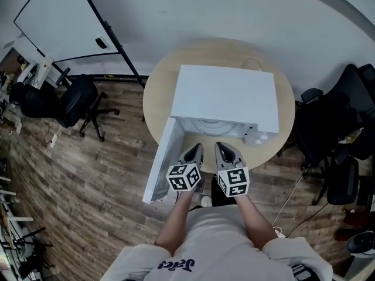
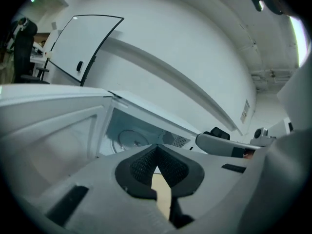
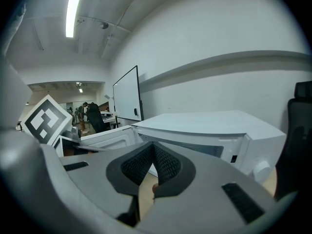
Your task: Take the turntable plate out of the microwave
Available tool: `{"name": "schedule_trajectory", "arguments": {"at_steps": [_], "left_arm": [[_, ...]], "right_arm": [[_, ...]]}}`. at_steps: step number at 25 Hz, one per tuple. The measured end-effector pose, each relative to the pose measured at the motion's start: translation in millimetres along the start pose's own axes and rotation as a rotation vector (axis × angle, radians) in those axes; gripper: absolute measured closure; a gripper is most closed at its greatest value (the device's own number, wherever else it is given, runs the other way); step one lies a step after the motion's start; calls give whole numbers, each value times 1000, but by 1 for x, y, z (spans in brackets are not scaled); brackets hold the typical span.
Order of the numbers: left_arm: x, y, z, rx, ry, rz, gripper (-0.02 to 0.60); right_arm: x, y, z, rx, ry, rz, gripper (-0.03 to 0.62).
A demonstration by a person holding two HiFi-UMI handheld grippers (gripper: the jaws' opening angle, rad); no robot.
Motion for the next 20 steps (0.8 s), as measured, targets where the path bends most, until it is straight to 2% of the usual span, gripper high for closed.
{"name": "schedule_trajectory", "arguments": {"at_steps": [5,13,20], "left_arm": [[-18,10,-30,-19,113,24,568],[-50,34,-74,-19,230,265,566],[-67,45,-105,-16,311,332,547]], "right_arm": [[-12,-14,-14,-6,51,-10,580],[-28,-46,-23,-53,112,-59,580],[-40,-59,-35,-60,167,-38,580]]}}
Point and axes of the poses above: the fingertips, and each gripper's own axes: z backward along the fingers, y to its left, x out of its top, the point moved 9 cm from there along z, backward along the fingers, and after that the axes turned 6 degrees about x, right-handed, at the moved point
